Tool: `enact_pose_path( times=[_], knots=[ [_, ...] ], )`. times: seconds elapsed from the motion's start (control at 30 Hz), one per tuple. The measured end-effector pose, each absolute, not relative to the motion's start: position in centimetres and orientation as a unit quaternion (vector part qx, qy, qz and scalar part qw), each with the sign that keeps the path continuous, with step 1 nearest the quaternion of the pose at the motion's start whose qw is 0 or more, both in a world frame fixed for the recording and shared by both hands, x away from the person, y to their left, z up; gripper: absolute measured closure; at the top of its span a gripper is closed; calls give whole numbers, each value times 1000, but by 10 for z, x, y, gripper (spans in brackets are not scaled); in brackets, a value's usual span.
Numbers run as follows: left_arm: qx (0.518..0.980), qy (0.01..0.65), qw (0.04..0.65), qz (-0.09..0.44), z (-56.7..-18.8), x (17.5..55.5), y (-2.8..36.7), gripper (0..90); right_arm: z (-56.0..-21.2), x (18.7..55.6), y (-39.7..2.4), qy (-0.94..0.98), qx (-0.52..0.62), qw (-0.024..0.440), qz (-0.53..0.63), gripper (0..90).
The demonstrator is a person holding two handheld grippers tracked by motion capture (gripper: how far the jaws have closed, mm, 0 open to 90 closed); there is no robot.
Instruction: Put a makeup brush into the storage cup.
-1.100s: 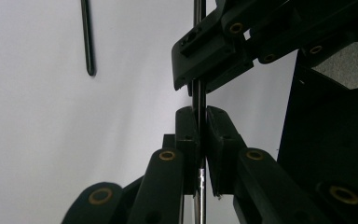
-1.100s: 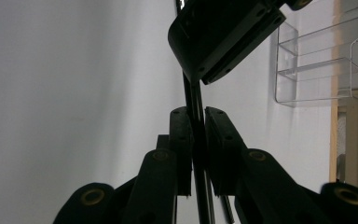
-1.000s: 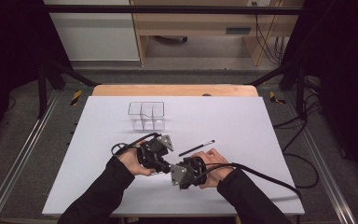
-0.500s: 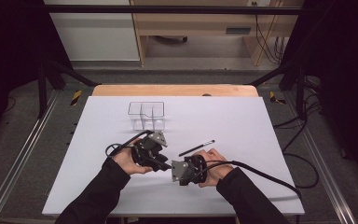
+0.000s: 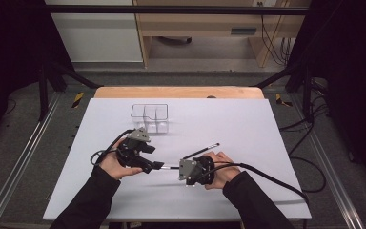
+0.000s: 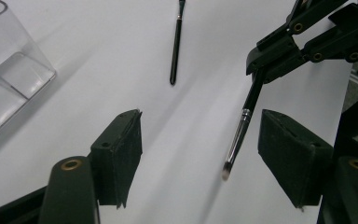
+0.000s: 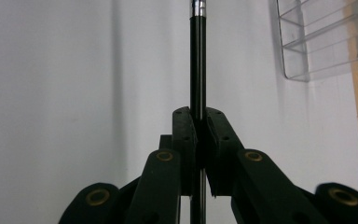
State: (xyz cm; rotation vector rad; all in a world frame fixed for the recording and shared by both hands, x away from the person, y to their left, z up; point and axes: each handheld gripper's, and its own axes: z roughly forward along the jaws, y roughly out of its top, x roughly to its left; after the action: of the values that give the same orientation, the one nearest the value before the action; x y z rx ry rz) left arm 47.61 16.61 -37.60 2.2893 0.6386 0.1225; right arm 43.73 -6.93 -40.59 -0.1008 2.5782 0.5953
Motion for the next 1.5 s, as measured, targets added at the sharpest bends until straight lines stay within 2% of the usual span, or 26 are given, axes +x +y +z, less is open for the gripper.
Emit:
enact_pose_path(
  times=[0.4,1.03,1.3,1.5],
  knots=[
    [861,280,417,84,-386,463,185,176,-409,439,-88,937,41,233,257,838],
    [821,312,468,96,-407,448,185,164,-423,438,-106,899,158,215,348,838],
    [807,322,484,105,-409,445,182,158,-428,438,-114,873,210,194,395,837],
    [794,331,499,106,-412,443,178,160,-428,438,-118,861,233,197,408,838]
  ],
)
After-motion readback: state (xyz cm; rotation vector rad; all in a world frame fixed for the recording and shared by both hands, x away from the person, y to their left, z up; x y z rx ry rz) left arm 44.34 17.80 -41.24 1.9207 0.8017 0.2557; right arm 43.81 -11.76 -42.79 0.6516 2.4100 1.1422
